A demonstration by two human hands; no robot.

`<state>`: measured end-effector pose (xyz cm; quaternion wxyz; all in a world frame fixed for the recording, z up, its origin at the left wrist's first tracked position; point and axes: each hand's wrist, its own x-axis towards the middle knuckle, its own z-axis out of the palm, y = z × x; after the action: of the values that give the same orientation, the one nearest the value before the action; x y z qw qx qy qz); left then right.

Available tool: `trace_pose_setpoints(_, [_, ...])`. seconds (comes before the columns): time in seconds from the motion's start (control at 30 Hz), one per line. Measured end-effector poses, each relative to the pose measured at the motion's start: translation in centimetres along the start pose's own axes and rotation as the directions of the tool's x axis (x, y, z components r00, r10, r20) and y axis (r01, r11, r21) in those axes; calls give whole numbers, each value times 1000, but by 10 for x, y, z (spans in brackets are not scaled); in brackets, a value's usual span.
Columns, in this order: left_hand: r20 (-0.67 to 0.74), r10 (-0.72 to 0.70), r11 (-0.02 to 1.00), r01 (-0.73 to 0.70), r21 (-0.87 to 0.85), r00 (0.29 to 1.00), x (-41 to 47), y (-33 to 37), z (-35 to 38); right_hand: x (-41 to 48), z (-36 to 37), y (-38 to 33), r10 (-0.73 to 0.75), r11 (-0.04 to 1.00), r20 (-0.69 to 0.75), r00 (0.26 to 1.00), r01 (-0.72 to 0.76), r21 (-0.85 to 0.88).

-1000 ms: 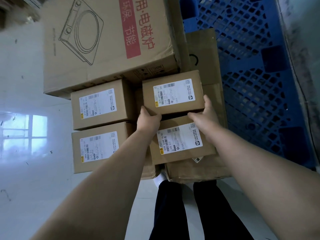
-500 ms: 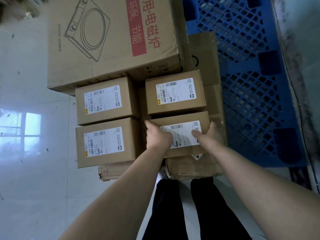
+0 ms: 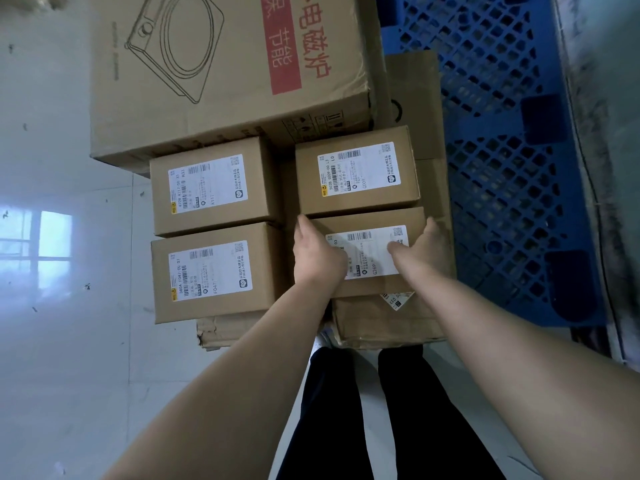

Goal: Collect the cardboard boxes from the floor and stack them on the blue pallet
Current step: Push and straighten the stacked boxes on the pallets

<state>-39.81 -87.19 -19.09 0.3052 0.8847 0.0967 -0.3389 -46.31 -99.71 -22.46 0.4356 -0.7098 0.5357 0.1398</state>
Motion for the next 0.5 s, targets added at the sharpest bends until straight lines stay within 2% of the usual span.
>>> trace_pose_setpoints(0.13, [-66, 149, 987, -144, 73, 987, -8, 6, -11, -13, 7, -13, -195, 978, -144, 970, 182, -100])
trace_pose_setpoints(0.3, [-167, 237, 971, -234, 42, 957, -13, 0, -26, -30, 13, -28, -425, 905, -268, 865, 403, -136])
trace_pose_setpoints(0.4, [-165, 246, 964, -258, -58, 955, -18, -9, -35, -41, 23, -37, -480, 876, -176, 859, 481, -42])
trace_pose_setpoints(0.5, [-218, 274, 957, -289, -40, 937, -20, -21, -48, -49, 36, -41, -482, 875, -63, 874, 484, 14])
